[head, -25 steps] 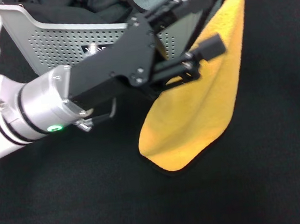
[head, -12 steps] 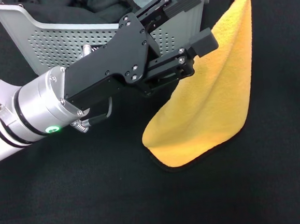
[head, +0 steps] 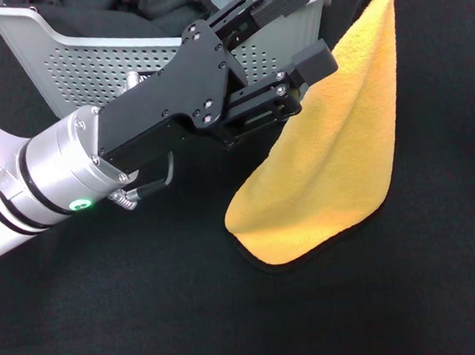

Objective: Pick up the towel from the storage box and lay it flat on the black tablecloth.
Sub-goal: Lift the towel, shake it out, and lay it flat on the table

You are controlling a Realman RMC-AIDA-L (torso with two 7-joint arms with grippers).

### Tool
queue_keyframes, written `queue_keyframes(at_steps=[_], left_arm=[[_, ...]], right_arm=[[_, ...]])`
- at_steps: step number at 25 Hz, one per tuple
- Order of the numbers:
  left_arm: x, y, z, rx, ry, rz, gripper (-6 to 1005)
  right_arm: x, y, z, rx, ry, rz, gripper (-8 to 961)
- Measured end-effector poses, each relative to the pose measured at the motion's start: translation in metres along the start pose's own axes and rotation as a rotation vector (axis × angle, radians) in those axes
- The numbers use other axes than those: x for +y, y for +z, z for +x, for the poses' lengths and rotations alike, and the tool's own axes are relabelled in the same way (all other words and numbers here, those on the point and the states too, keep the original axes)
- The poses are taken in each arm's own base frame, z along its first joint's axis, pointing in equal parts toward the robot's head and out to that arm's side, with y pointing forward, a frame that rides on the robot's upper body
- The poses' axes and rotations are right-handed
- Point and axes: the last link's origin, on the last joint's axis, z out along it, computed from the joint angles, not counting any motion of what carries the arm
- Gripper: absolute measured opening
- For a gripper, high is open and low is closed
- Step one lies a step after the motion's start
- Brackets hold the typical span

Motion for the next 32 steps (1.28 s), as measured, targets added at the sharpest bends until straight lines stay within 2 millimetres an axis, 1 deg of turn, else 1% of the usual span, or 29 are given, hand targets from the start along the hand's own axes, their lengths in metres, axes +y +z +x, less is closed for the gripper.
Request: queue_keyframes(at_steps=[11,16,24,28,32], left_arm=[[-0.004,0.0,-0.001,-0.016,0.018,0.02,773],[-0.007,-0.001,0.002,-0.012,0.036,0.029,773],[-0.012,-0.004,0.004,-0.011,0.073,0.066,773],[-0.017,-0.001,0.002,-0.032,0.078,0.089,773],[-0.022,0.004,0.001,-0.048,0.085,0.089,773]], right_arm=[[0.002,0.0,0.0,-0.003,0.007,0.001,19],[0.001,0.0,-0.001,-0.009,0.003,0.003,20],[-0.004,-0.002,-0.009,-0.068,-0.015,0.034,22],[-0.006,-0.002,-0.016,-0.103,-0.038,0.043,22],[-0.013,-0.002,-0.021,-0.13,-0.062,0.065,23]])
